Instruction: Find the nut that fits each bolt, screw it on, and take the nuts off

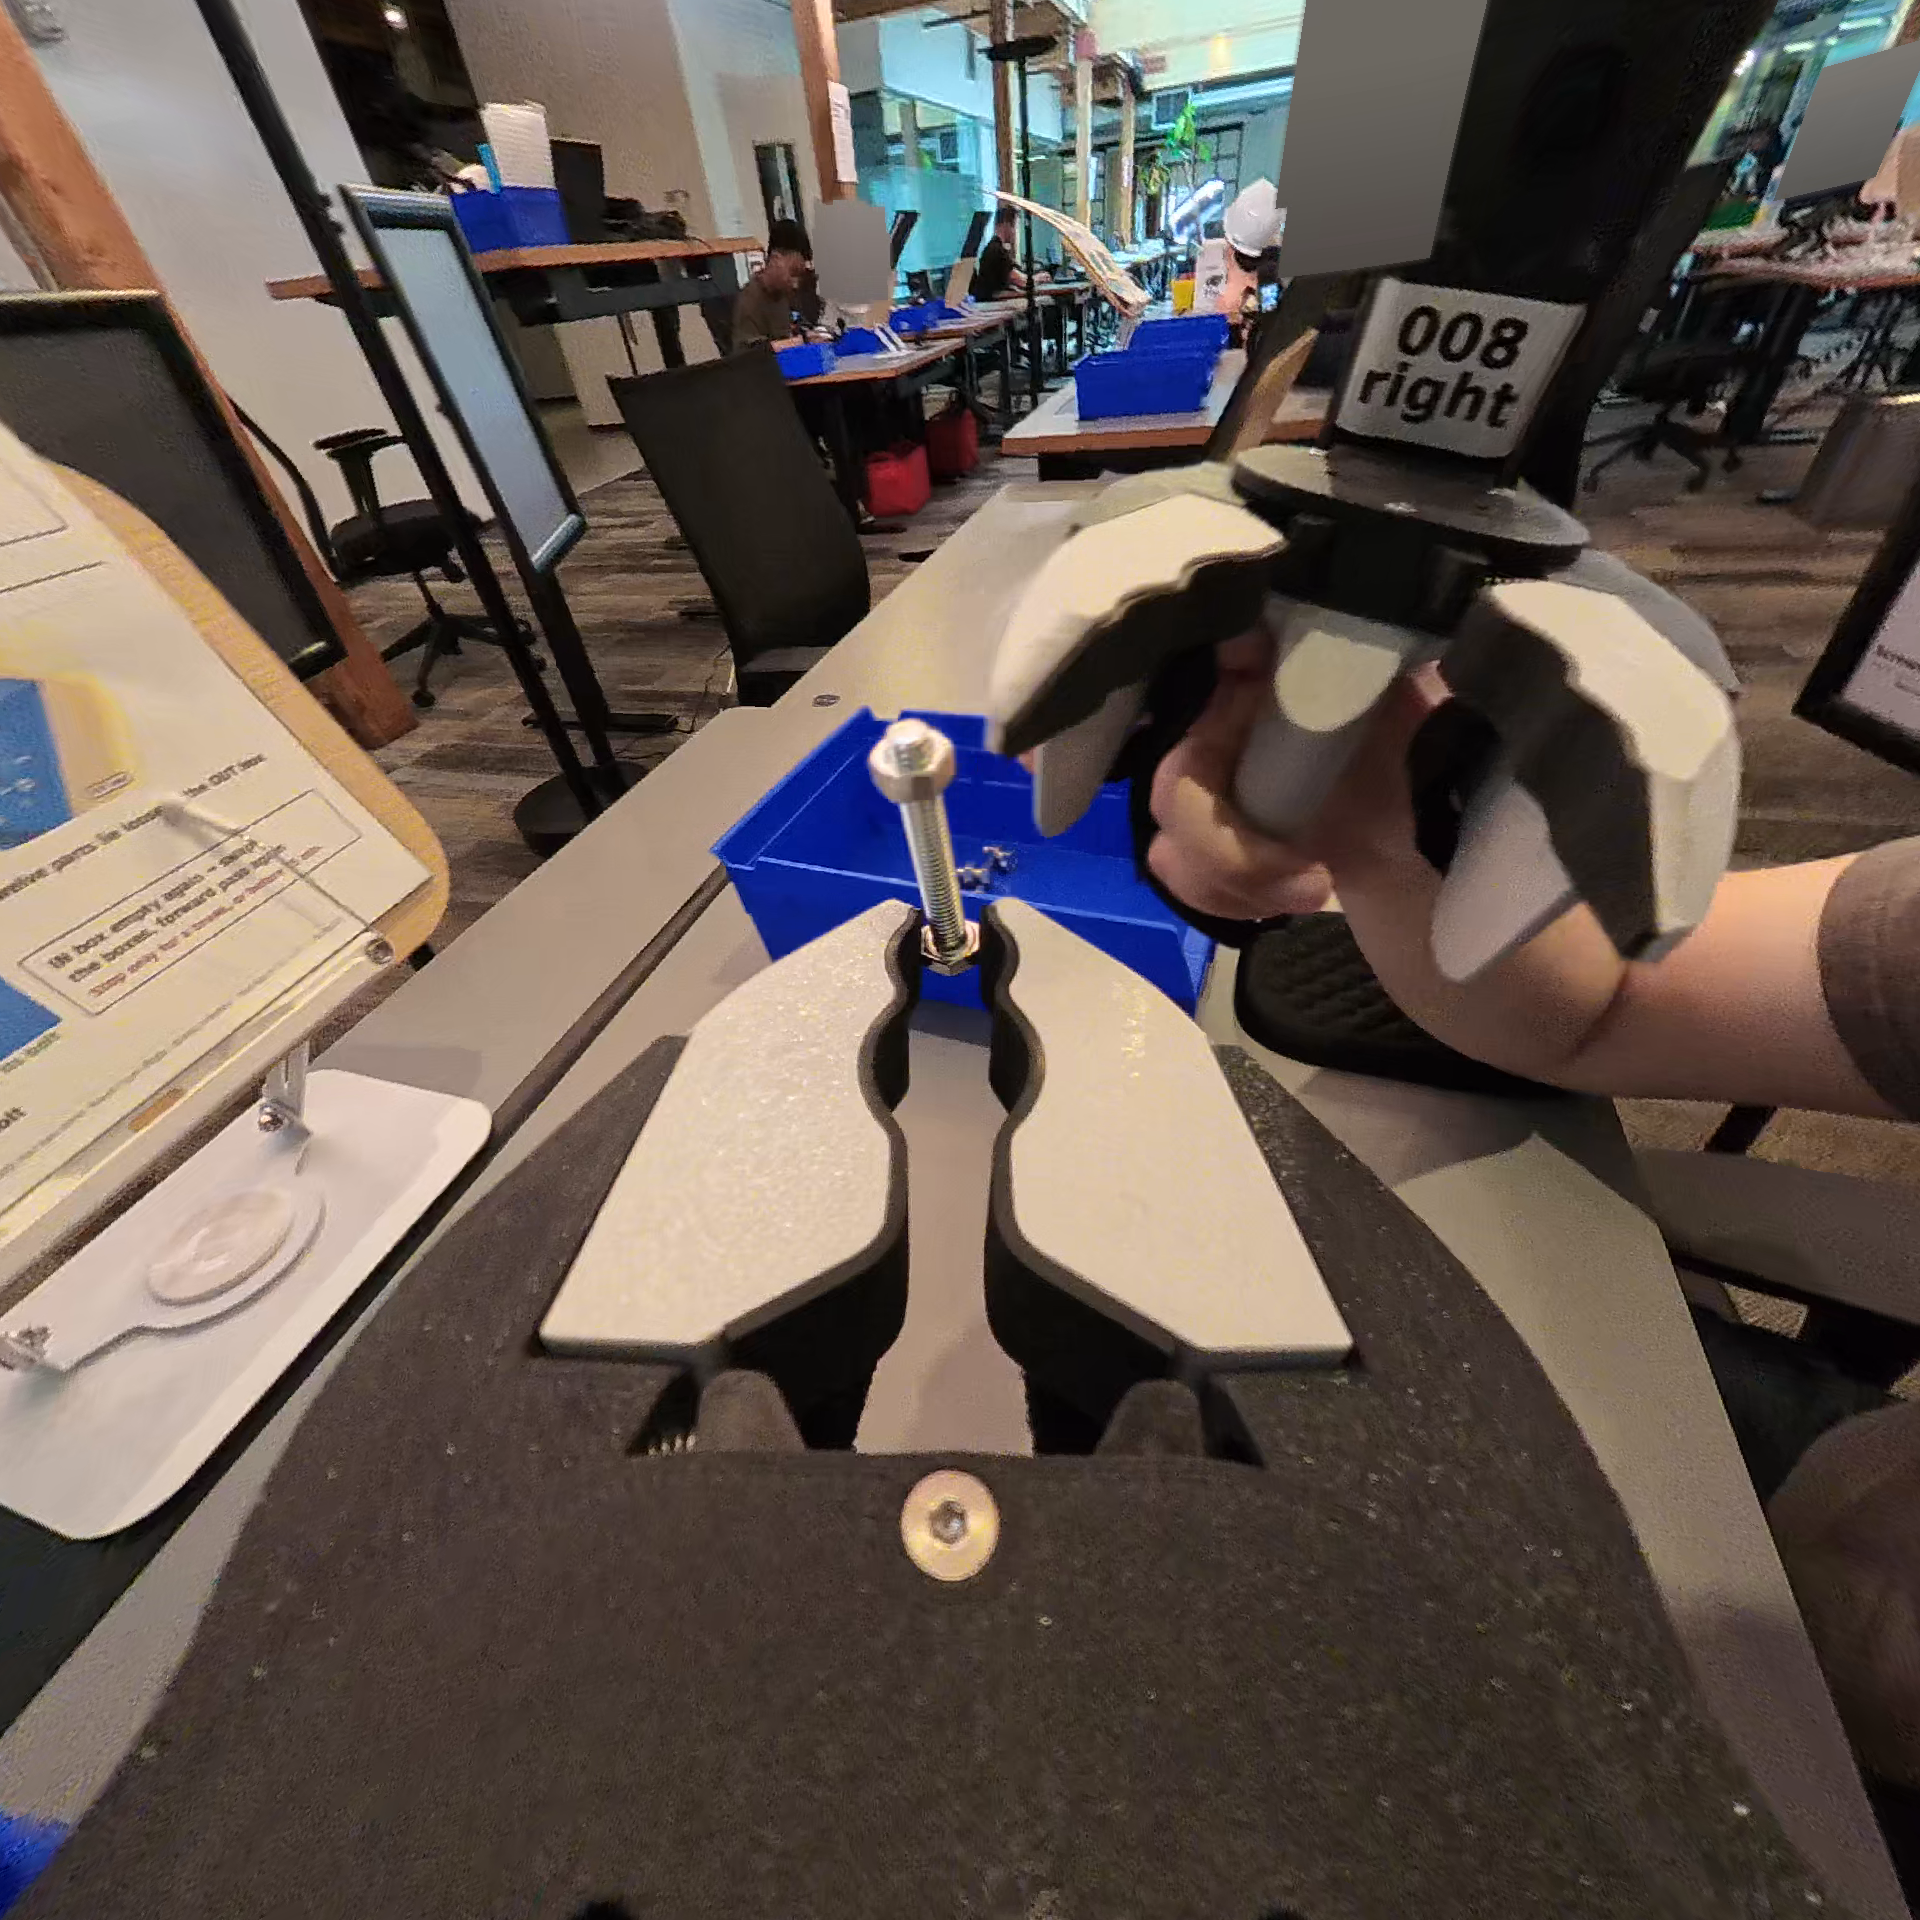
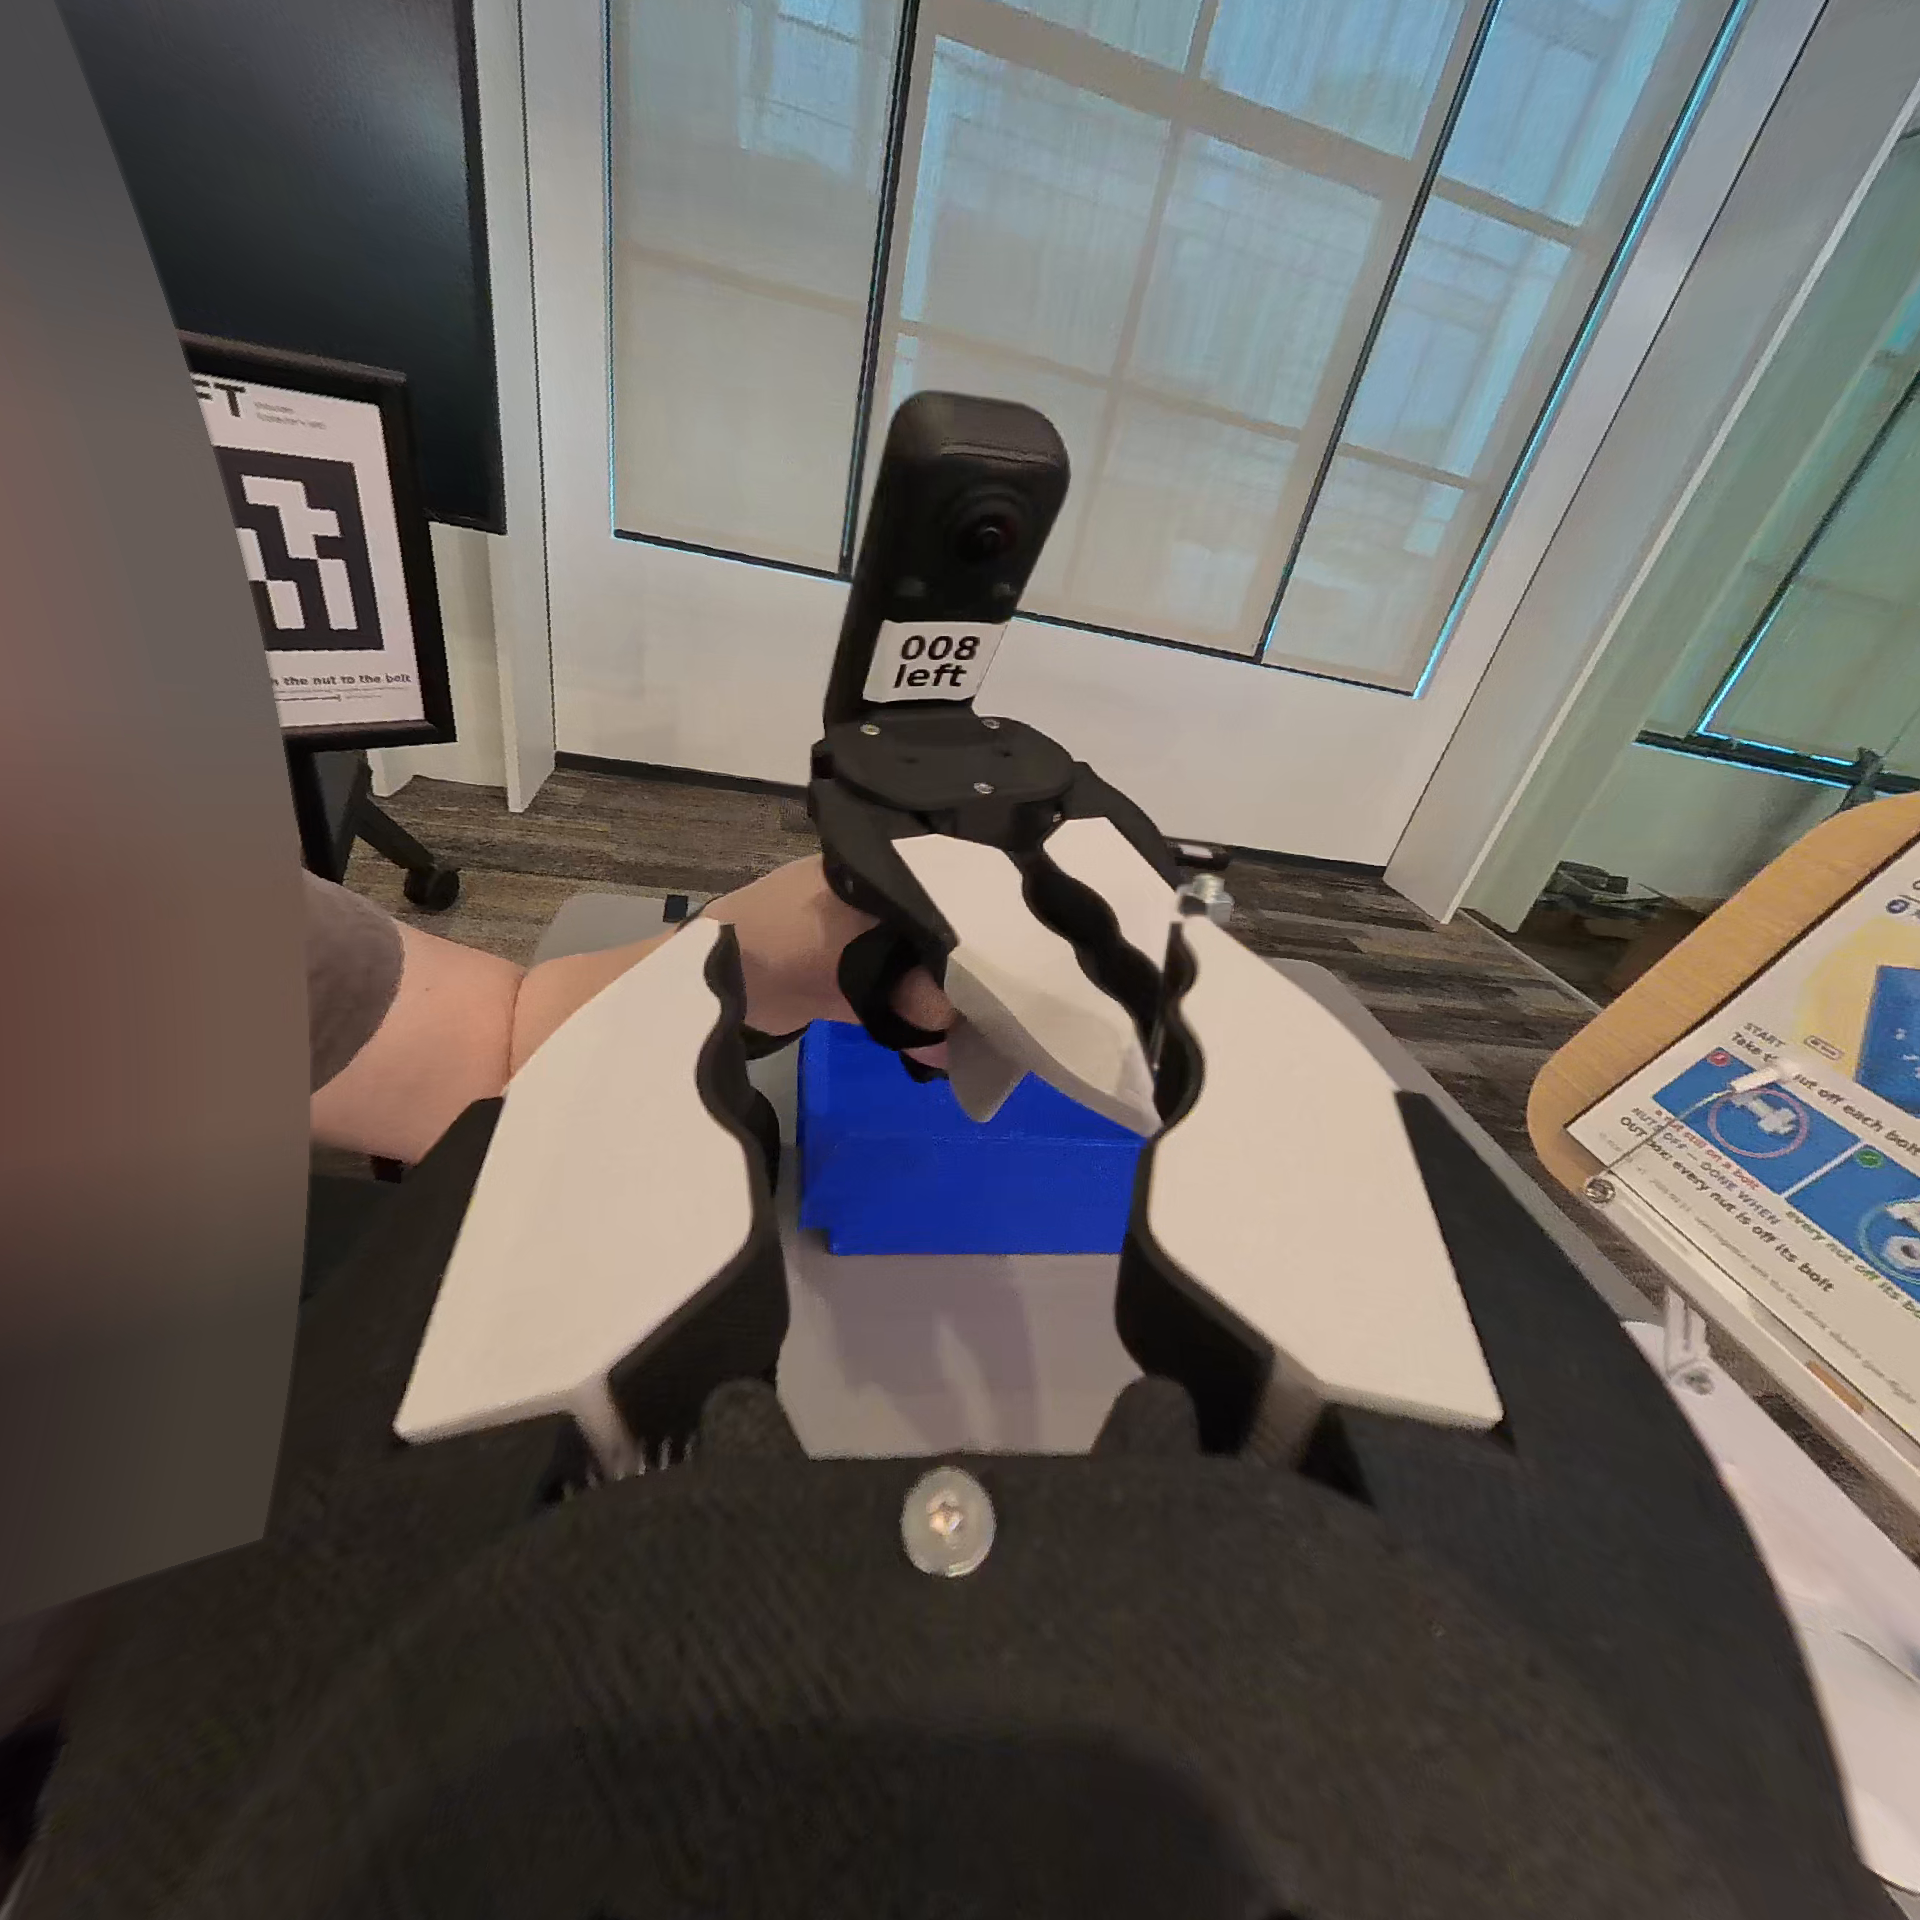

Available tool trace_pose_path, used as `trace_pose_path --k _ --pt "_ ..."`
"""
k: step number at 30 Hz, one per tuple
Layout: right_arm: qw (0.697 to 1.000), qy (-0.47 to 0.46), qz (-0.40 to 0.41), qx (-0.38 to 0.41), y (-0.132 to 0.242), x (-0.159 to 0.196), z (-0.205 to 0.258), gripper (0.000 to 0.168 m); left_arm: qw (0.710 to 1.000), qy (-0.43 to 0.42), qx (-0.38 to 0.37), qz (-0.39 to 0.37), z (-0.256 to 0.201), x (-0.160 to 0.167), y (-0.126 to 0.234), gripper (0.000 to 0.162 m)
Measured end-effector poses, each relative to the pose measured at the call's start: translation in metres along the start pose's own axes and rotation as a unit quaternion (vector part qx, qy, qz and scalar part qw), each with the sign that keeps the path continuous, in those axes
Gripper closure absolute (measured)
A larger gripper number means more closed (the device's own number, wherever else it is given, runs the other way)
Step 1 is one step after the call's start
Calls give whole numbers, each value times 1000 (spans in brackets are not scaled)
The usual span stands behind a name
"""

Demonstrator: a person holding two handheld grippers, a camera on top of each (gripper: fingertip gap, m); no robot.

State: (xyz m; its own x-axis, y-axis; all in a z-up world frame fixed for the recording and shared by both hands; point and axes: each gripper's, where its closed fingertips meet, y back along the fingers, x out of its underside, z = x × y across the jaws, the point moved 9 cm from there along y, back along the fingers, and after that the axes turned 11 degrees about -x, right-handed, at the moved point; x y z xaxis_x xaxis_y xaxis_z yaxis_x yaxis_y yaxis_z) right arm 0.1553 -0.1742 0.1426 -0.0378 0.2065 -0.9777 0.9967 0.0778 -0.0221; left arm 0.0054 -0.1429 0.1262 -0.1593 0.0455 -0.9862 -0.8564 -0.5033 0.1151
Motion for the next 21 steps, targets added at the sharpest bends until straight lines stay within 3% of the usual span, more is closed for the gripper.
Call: trace_pose_path --k 8,15,21 --pt "1000 -19 -9 18 -1 7 -8 90 998 -28 45 19 -21 4 -11 152" --pt "1000 -3 6 3 -1 2 -1 93 1000 4 7 9 0 1 -1 152" --pt "999 -9 -7 31 -1 4 -5 93 999 -14 36 23 -13 1 -3 152"
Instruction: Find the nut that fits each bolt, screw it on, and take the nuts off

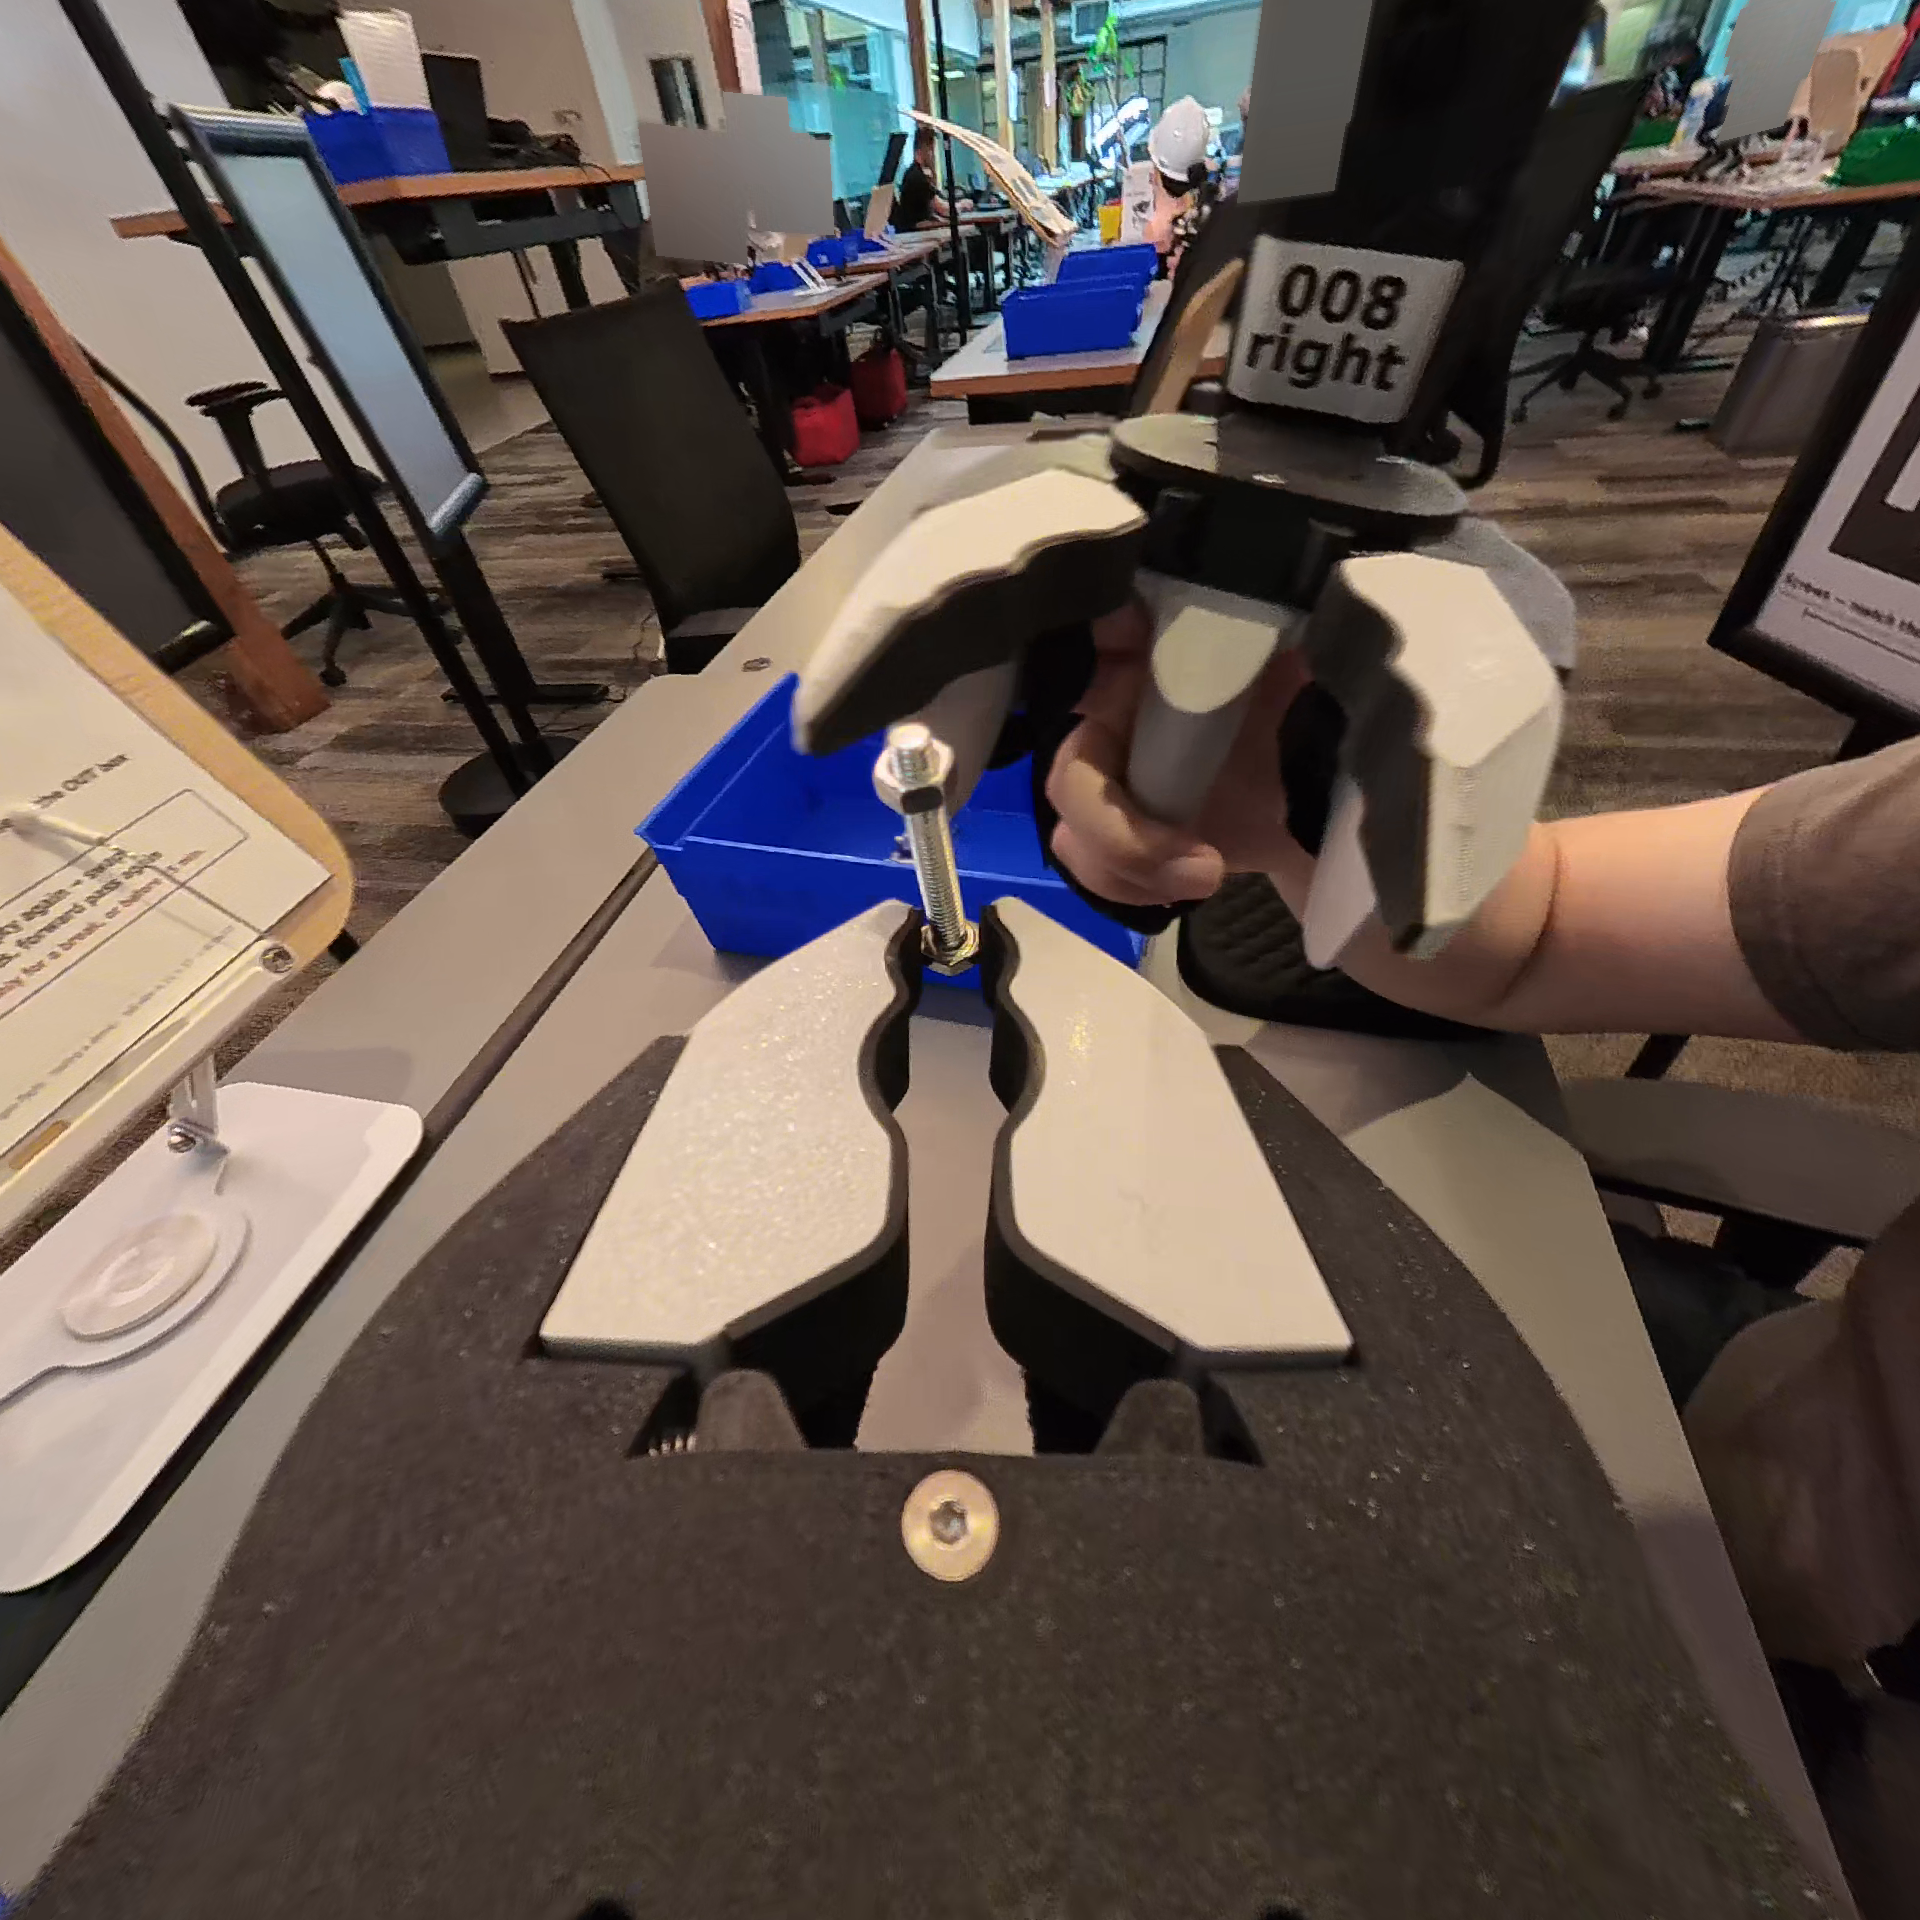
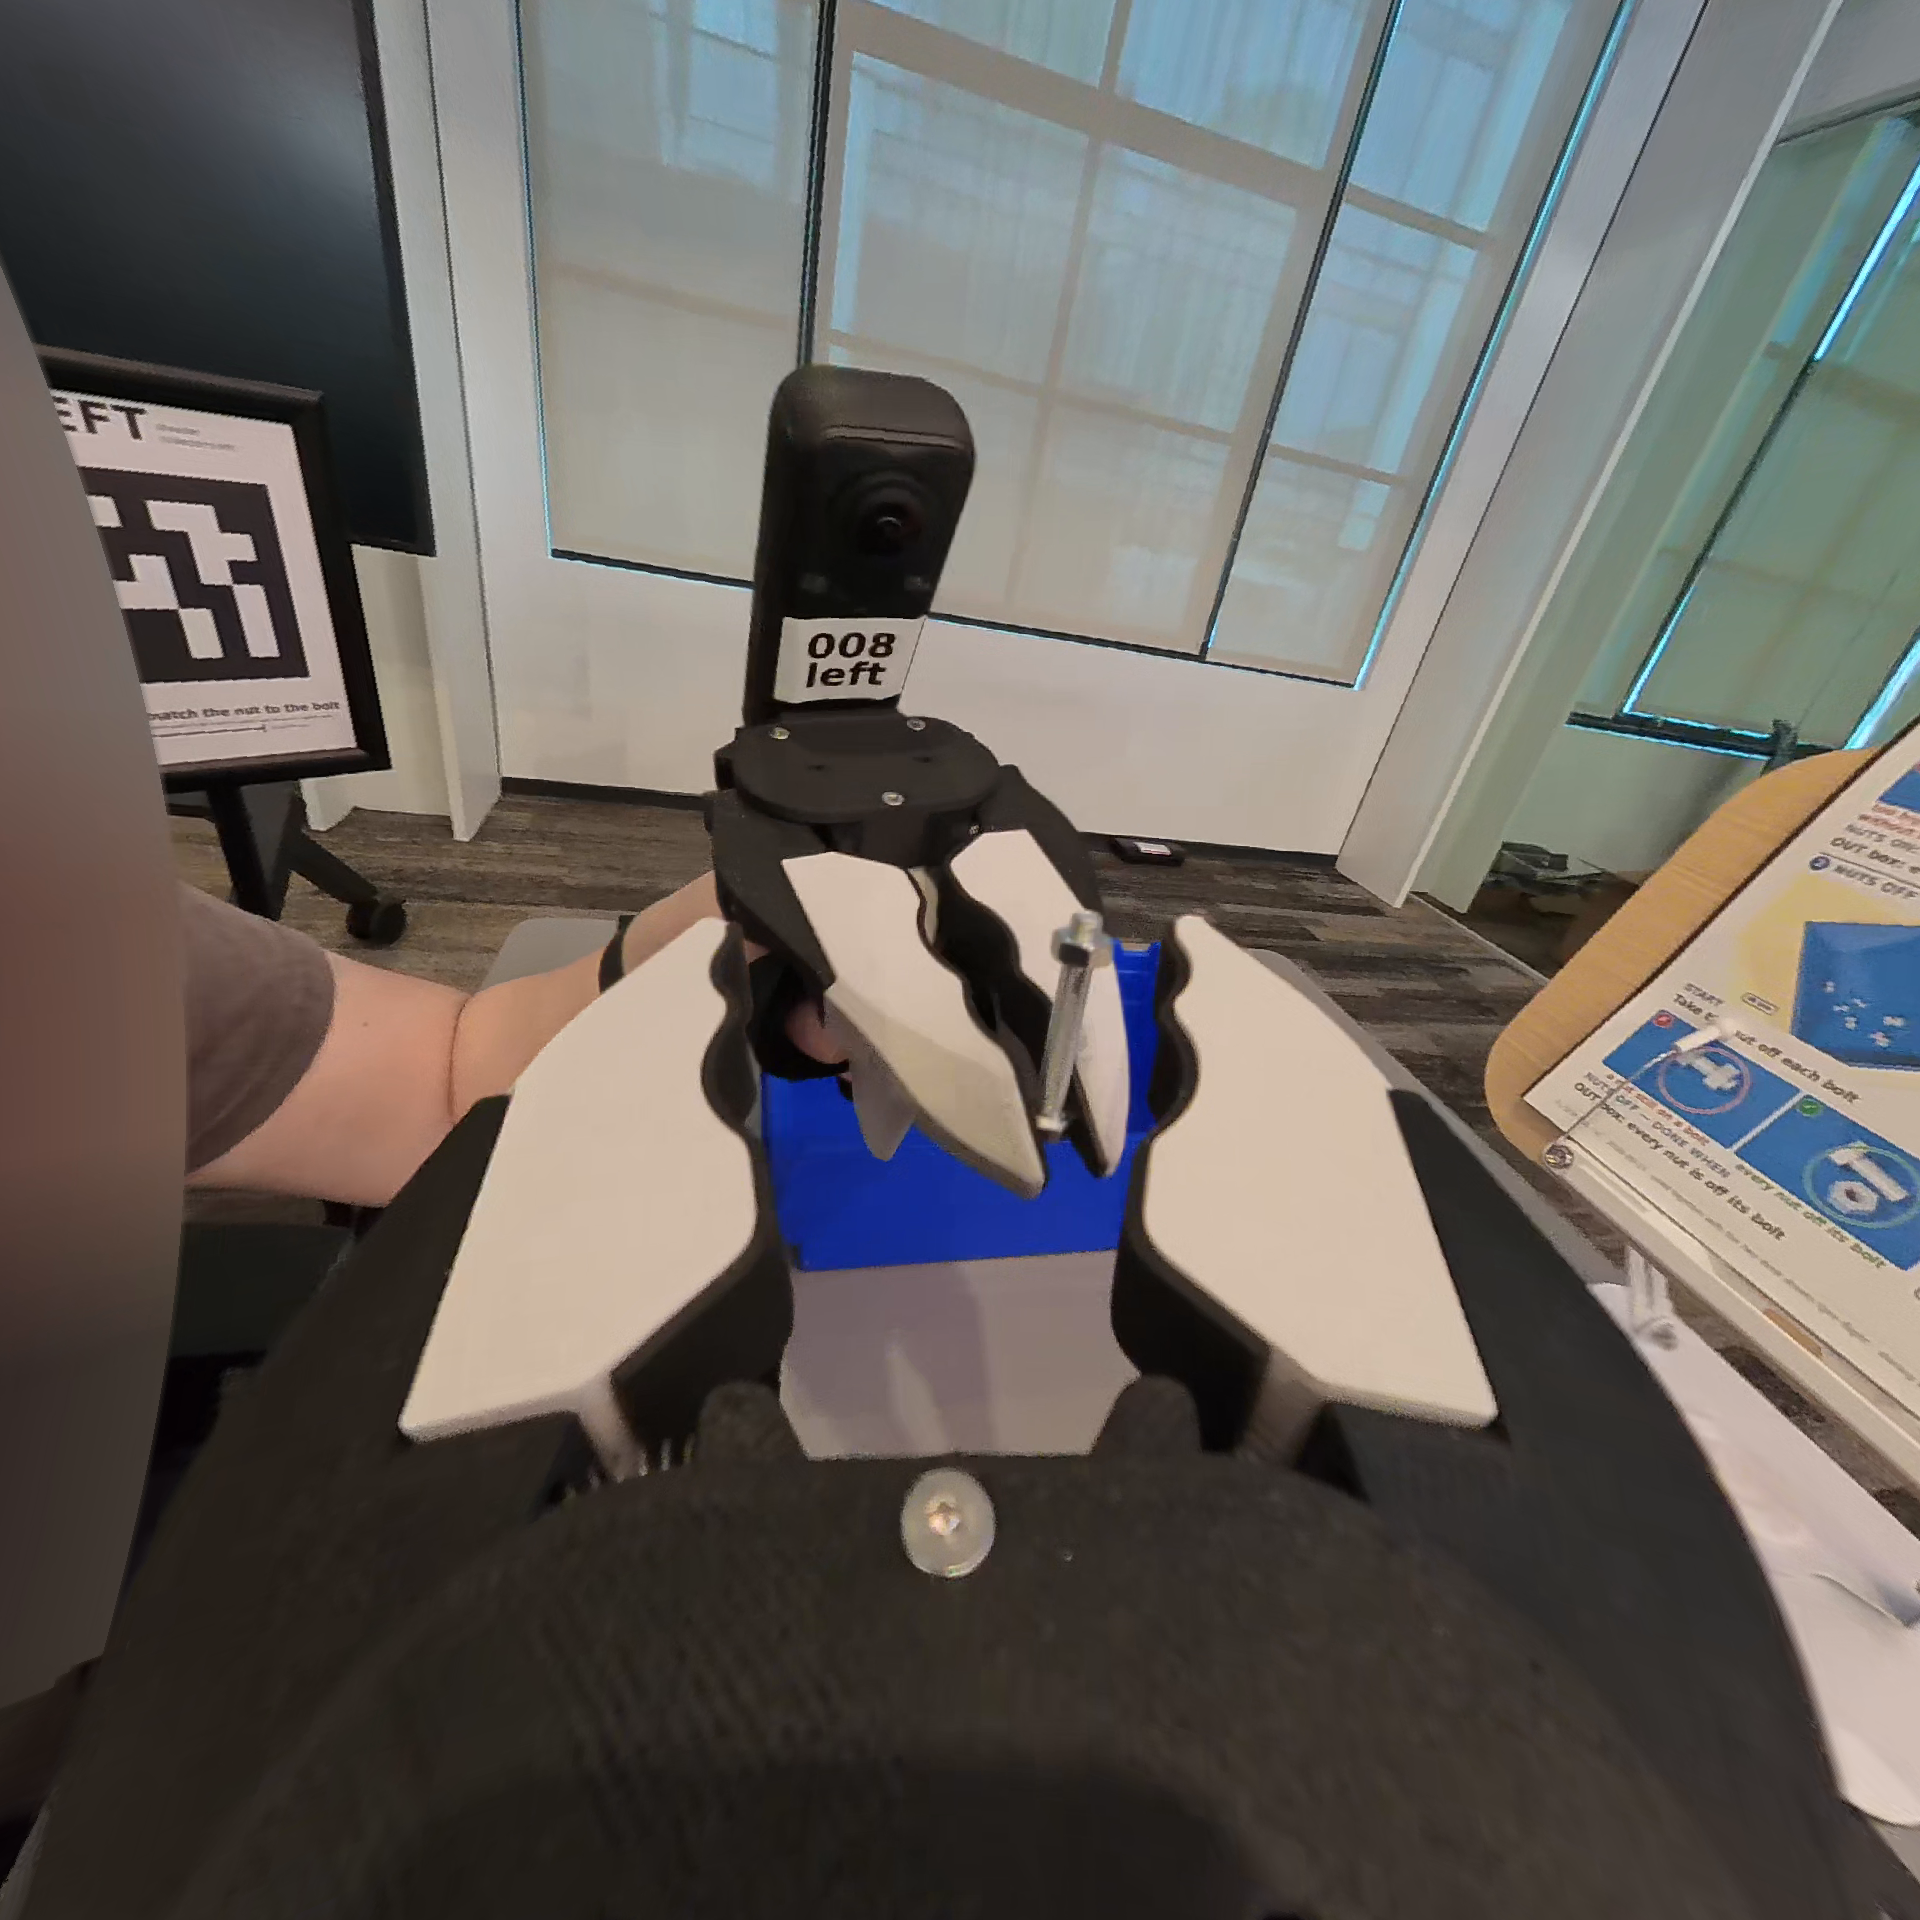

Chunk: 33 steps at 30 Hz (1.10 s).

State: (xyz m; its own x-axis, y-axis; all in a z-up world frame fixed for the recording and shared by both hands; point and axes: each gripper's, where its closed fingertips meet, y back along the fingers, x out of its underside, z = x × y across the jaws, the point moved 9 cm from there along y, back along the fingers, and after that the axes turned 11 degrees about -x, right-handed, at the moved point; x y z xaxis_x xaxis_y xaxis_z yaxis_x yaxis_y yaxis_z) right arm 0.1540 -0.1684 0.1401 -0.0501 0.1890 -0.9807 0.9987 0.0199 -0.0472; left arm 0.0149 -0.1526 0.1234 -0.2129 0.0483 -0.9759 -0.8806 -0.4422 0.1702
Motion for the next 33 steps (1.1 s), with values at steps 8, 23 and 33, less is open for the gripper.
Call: trace_pose_path --k 8,23,33 --pt "1000 -11 4 -23 -2 -2 5 95 1000 15 -20 -5 10 0 5 152" --pt "1000 -1 17 -18 -1 -1 4 96 1000 9 -16 5 8 1 3 152" --pt "1000 3 23 -4 -3 2 2 93 1000 -8 18 13 -6 2 -4 152"
